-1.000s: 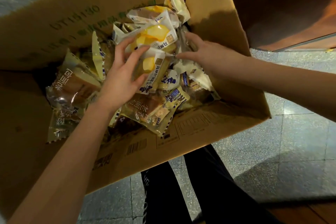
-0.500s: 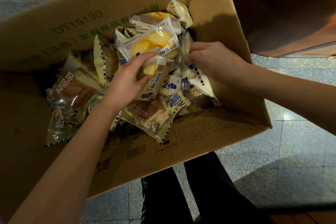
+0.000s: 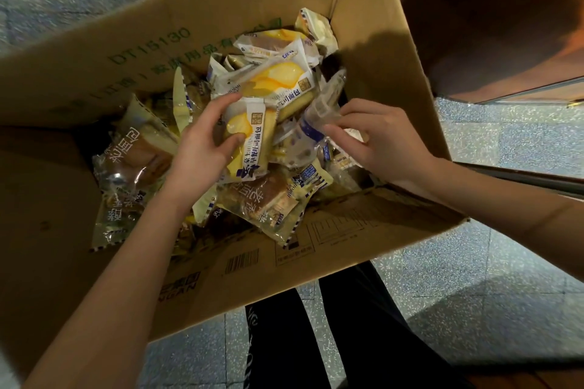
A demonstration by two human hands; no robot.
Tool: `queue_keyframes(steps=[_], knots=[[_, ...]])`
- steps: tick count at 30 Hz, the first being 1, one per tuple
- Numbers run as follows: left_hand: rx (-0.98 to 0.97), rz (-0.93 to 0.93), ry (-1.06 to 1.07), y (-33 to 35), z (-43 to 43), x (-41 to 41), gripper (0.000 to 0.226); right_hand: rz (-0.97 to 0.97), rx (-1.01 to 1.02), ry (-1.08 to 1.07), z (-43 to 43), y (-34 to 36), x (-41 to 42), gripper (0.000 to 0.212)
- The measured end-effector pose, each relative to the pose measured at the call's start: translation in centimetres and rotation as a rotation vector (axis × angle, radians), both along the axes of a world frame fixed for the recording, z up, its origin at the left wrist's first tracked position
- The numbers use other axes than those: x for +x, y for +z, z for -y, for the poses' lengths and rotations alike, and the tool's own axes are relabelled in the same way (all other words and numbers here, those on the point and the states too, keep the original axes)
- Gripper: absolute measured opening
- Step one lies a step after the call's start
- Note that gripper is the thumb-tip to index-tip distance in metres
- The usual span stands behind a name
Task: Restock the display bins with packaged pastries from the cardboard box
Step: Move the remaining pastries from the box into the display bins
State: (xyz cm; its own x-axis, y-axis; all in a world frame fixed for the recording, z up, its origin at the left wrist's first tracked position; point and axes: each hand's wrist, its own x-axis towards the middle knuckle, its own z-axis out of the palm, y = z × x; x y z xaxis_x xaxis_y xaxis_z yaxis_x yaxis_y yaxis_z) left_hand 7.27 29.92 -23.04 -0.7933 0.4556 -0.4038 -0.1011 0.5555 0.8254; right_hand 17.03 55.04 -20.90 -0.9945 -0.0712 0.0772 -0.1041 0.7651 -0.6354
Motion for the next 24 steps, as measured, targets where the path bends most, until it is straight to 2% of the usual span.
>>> queue_keyframes(steps=[4,8,9,12,15,18,20,24], knots=[[0.003,-0.002,-0.014,0.1,-0.8,0.1,0.057,0.222,0.021,-0.244,-0.3,0.4,1.1,0.040],[0.006,-0.010,-0.049,0.6,-1.4,0.2,0.058,0.464,-0.013,-0.365,-0.9,0.9,1.2,0.027],[-0.003,-0.017,-0.065,0.5,-1.5,0.2,0.058,0.508,-0.031,-0.353,-1.0,0.9,0.9,0.030],[-0.040,-0.037,-0.108,0.3,-1.6,-0.1,0.058,0.593,-0.004,-0.221,-1.4,0.3,-0.4,0.072],[-0.050,-0.038,-0.125,0.1,-1.9,-0.1,0.057,0.673,-0.016,-0.181,-1.6,-0.8,-1.9,0.077],[-0.058,-0.037,-0.146,0.1,-2.2,0.0,0.056,0.712,-0.121,-0.167,-1.4,-1.6,-3.2,0.080],[-0.083,-0.053,-0.163,-0.1,-2.3,0.0,0.057,0.723,-0.078,-0.145,-1.4,-2.0,-3.6,0.077],[-0.090,-0.018,-0.146,0.0,-2.6,0.4,0.057,0.802,0.194,0.026,-1.2,-2.7,-3.3,0.042]])
